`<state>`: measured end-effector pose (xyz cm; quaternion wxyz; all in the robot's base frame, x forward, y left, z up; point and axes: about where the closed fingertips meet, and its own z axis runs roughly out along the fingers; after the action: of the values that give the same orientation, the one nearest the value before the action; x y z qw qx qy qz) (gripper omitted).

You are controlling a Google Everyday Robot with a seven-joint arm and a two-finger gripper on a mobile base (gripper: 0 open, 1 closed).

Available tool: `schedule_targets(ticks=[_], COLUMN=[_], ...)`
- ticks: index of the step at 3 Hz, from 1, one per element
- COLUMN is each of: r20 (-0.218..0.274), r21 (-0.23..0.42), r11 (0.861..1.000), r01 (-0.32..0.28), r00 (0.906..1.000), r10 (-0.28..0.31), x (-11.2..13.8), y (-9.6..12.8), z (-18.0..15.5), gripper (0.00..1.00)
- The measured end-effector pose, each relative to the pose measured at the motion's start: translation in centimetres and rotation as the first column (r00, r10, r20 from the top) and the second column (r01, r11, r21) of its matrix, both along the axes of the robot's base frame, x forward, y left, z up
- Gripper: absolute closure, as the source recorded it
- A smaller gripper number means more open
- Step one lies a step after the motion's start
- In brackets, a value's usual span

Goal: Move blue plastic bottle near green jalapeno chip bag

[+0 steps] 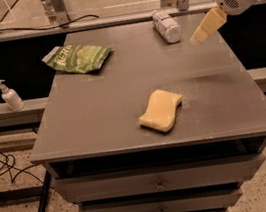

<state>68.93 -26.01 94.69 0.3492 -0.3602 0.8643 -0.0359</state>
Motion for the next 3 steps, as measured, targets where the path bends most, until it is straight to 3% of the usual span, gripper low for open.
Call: schedule_targets(ticks=[1,2,3], r20=[-0.002,0.046,0.079], r21=[-0.003,0.083,0.262], r11=[1.0,0.994,0.947], r01=[-0.005,0.067,0.188], r00=[1.0,0.9964,0.9734], r10=[0.005,-0.071,-0.215], x=[-0.1,2.6,9.2], y=[0.1,0.1,0.8], z=[0.0,0.3,0.1], gripper=[0.0,0.0,0.0])
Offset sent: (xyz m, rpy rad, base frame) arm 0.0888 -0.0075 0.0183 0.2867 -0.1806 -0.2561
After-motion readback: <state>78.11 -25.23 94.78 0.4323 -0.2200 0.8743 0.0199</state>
